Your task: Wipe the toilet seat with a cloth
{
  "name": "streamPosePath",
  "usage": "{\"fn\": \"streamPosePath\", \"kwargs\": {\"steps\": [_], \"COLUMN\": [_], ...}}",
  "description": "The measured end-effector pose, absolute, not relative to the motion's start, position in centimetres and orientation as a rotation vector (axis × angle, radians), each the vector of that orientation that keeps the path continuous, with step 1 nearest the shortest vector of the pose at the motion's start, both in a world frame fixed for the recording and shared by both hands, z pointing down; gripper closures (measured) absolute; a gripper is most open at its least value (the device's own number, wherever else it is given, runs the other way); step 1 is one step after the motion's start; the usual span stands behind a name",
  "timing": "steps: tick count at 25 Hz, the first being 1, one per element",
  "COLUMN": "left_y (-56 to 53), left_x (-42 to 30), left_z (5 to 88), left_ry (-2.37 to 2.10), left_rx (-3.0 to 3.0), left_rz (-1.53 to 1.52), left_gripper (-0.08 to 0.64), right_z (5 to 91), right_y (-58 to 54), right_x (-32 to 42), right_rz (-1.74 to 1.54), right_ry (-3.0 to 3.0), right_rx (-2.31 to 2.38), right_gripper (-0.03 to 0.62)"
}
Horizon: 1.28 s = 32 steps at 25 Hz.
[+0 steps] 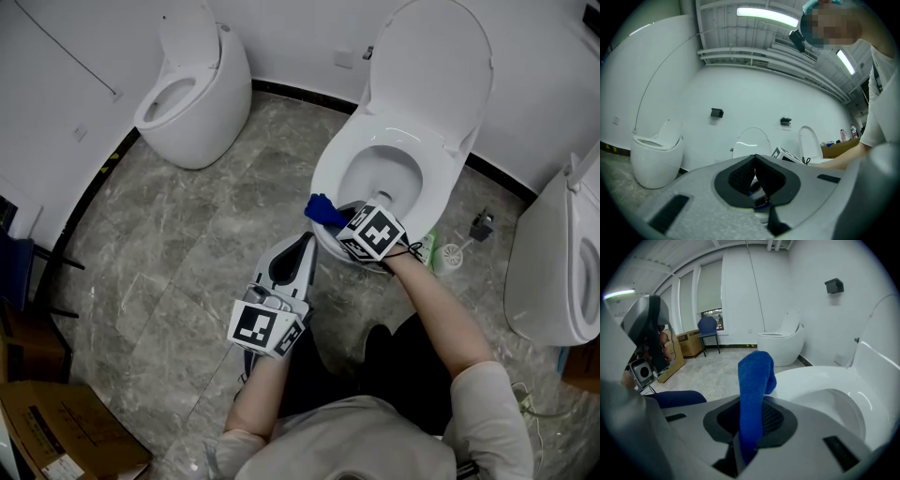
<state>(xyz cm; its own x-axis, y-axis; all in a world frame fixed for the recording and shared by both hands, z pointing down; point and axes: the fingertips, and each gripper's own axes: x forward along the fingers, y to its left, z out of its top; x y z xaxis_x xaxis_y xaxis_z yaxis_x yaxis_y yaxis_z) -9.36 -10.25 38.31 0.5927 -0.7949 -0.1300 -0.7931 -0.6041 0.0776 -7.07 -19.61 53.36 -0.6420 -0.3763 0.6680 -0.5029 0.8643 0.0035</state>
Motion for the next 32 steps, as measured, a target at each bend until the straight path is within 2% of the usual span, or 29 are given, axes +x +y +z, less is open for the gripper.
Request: {"fn": "streamPosePath", "kwargs": {"steps": [32], "left_y": [-11.0], "left_x": [-5.2], "left_z": [38.7], "left_ry": [-1.192], "left_rx": [2.898], "left_rz": [-0.178], "left_gripper": [0.552], "right_z": [54.2], "right_y": [-16.0], "right_x": [-0.1], "right_rz": [0.152], "right_ry": [-2.218], "right_rx": [0.589], "right_gripper": [0.538]}}
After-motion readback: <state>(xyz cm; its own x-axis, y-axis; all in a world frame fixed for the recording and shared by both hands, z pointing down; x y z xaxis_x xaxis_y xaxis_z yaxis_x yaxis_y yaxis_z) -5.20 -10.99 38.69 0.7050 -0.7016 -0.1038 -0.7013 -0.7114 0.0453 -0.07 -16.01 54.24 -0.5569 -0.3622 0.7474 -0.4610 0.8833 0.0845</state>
